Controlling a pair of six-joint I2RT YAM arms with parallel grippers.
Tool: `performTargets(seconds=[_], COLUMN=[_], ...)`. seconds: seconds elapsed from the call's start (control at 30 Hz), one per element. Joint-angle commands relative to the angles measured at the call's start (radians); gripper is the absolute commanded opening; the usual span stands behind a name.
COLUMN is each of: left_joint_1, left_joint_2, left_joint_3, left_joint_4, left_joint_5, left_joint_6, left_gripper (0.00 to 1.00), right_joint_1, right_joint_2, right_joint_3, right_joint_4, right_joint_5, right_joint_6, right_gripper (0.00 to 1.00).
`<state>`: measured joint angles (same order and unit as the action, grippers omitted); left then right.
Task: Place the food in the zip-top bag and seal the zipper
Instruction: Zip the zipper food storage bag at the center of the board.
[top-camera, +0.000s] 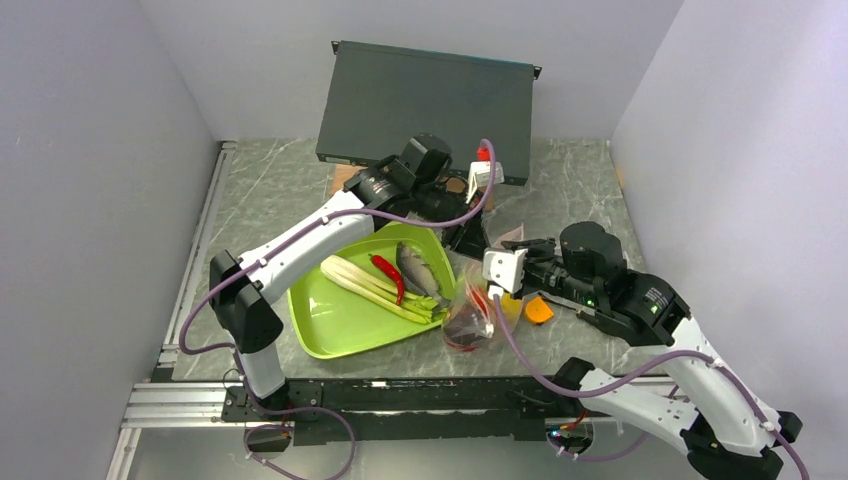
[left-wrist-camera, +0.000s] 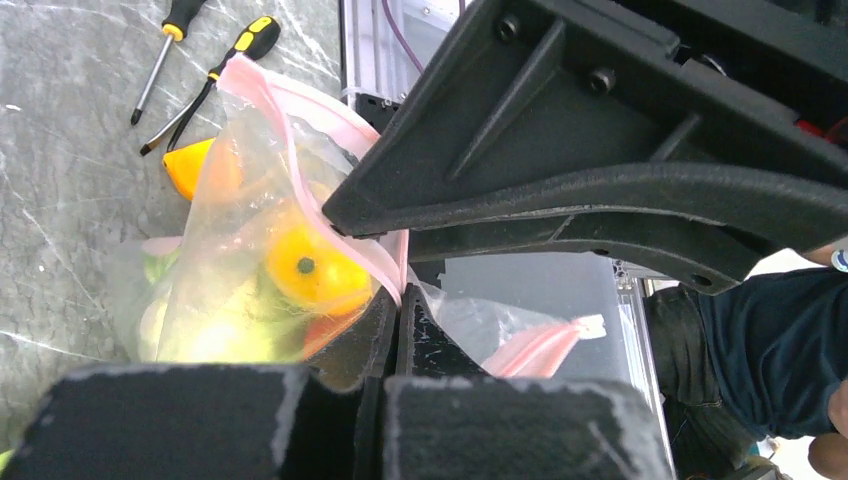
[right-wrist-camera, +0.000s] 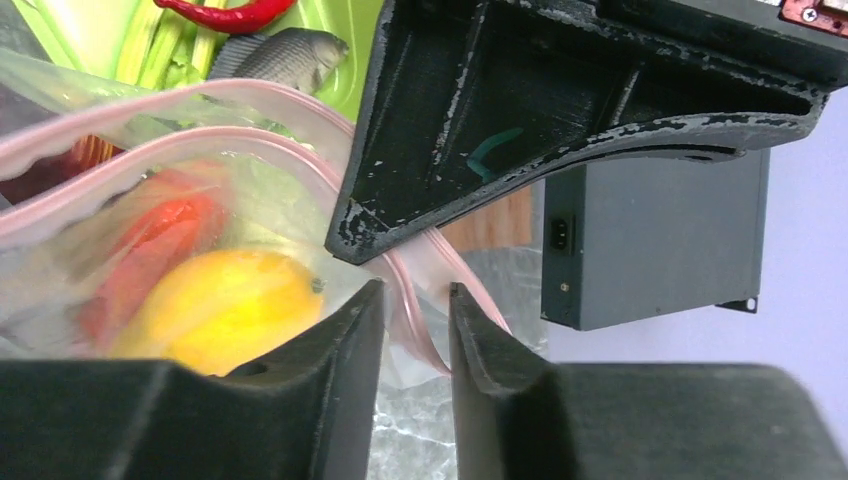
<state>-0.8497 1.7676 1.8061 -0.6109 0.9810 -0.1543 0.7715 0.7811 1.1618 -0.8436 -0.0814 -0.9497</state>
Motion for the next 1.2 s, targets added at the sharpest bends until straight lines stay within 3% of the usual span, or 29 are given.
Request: performTargets(seconds=[0.0, 0.1, 0.2, 0.33, 0.53, 0.63, 0.73, 0.87, 0.97, 1.03, 1.17], left_joint_1=[-0.003, -0.004, -0.004, -0.004, -0.003, -0.004, -0.032, -0.270, -0.481, -0.578, -0.722], left_joint_2=[-0.033, -0.034, -0.026, -0.047, -0.272, -0.423, -0.641, -0.837, -0.856, -0.802, -0.585], left_joint_3=[0.027, 0.025, 0.042, 0.050, -0.117, -0.275, -0.511, -0.753, -0.834, -0.825, -0.601], left_joint_4=[0.069, 0.099, 0.094, 0.055, 0.022, 0.068, 0.228, 0.462, 0.575, 0.586, 0.395], left_joint_5=[0.062, 0.070, 0.039, -0.089, -0.536, -0.702, -0.832, -1.073, -1.304, -1.438, -1.697], left_joint_6=[-0.027, -0.057, -0.074, -0.082, -0.103, -0.148, -0.237, -0.221, -0.171, -0.148, -0.149], left_gripper=[0.00, 0.00, 0.06, 0.42, 0.81, 0.84, 0.82, 0.87, 0.93, 0.95, 0.95], right_joint_1=[0.003, 0.003, 0.004, 0.004, 0.003, 0.004, 0.003, 0.003, 0.004, 0.003, 0.003], right_joint_2=[-0.009, -0.021, -0.042, -0.066, -0.047, -0.061, -0.084, -0.091, -0.076, -0.070, -0.063], right_joint_3=[0.024, 0.009, -0.013, -0.037, -0.015, -0.023, -0.037, -0.047, -0.038, -0.032, -0.032], right_joint_4=[0.017, 0.026, 0.028, 0.018, -0.035, 0.005, 0.041, 0.106, 0.121, 0.117, 0.107], right_joint_5=[-0.025, -0.029, -0.019, 0.048, 0.065, 0.080, 0.081, 0.145, 0.199, 0.209, 0.204], right_joint_6=[-0.033, -0.005, 0.031, 0.093, 0.250, 0.340, 0.381, 0.444, 0.470, 0.471, 0.473], right_gripper=[0.17, 0.00, 0.00, 0.00, 0.00, 0.00, 0.00, 0.00, 0.00, 0.00, 0.00])
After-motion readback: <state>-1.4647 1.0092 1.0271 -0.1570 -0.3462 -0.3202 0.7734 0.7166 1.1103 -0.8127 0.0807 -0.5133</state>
